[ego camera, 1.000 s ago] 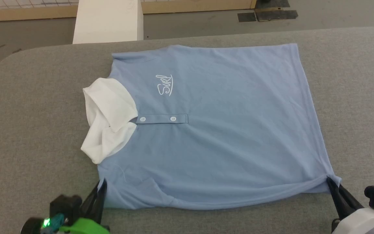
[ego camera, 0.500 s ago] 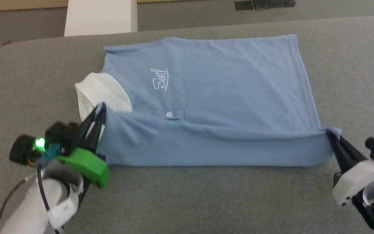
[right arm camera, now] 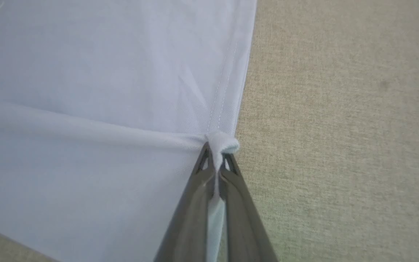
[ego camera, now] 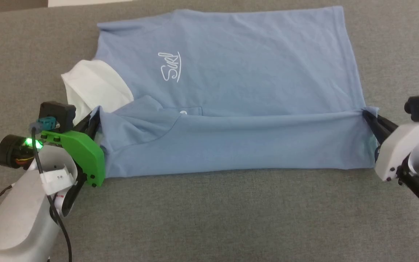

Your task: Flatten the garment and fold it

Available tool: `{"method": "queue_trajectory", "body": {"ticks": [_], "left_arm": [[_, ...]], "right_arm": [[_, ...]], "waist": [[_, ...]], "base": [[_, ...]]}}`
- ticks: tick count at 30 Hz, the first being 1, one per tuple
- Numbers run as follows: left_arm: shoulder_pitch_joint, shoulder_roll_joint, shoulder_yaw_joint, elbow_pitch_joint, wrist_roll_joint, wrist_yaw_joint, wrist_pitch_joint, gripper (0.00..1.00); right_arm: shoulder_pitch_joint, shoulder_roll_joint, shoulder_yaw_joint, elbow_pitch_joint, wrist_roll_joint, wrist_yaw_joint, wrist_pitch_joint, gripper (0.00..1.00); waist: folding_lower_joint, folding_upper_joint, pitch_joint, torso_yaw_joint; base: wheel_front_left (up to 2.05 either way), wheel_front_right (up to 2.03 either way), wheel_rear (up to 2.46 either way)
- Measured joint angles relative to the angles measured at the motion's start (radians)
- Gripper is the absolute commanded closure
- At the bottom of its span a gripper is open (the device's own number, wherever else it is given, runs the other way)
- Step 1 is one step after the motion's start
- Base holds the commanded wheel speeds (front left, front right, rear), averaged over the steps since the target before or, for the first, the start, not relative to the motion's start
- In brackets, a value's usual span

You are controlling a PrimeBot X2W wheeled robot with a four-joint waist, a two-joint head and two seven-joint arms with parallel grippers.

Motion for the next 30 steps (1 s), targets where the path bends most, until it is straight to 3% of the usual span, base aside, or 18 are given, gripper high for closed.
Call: {"method": "queue_trajectory", "body": {"ticks": [8,9,10,11,12,13,17,23,30], "left_arm": [[-0.028,-0.002,0.005,0.030,-0.039,0.004,0.071,1.00],[-0.029,-0.005,0.005,0.030,-0.045,0.004,0.077,0.87],[-0.031,-0.007,0.006,0.030,-0.049,0.004,0.077,0.60],[-0.032,-0.012,0.008,0.029,-0.054,0.008,0.074,0.04],[-0.032,-0.017,0.010,0.028,-0.056,0.015,0.063,0.00],[-0.031,-0.021,0.010,0.027,-0.056,0.019,0.049,0.00],[-0.001,-0.031,0.034,0.010,-0.016,0.067,-0.099,0.00],[0.098,-0.058,0.082,-0.057,0.029,0.154,-0.335,0.00],[0.244,-0.096,0.074,-0.131,0.050,0.202,-0.418,0.00]], "right_arm": [[-0.121,-0.015,0.047,0.076,0.081,0.000,0.165,1.00],[-0.132,-0.017,0.046,0.082,0.089,0.000,0.183,1.00],[-0.140,-0.016,0.041,0.090,0.096,0.000,0.195,1.00],[-0.146,-0.015,0.035,0.096,0.102,0.000,0.205,0.85],[-0.148,-0.012,0.028,0.098,0.103,0.000,0.208,0.53],[-0.148,-0.007,0.022,0.099,0.104,0.000,0.208,0.00],[-0.117,0.007,-0.001,0.071,0.098,0.000,0.149,0.00],[0.011,0.042,-0.075,-0.020,0.057,0.000,-0.045,0.00],[0.190,0.161,-0.189,-0.127,0.000,0.000,-0.259,0.00]], "waist": [[0.0000,0.0000,0.056,0.008],[0.0000,0.0000,0.058,0.011],[0.0000,0.0000,0.059,0.013],[0.0000,0.0000,0.058,0.016],[0.0000,0.0000,0.055,0.018],[0.0000,0.0000,0.051,0.020],[0.0001,0.0000,0.022,0.025],[0.0000,0.0000,-0.042,0.031],[0.0000,0.0000,-0.107,0.035]], "base": [[0.00,0.00,0.00],[0.00,0.00,0.00],[0.00,0.00,0.00],[0.00,0.00,0.00],[0.00,0.00,0.00],[0.00,0.00,0.00],[0.00,0.00,0.00],[0.00,0.00,0.00],[0.00,0.00,0.00]]}}
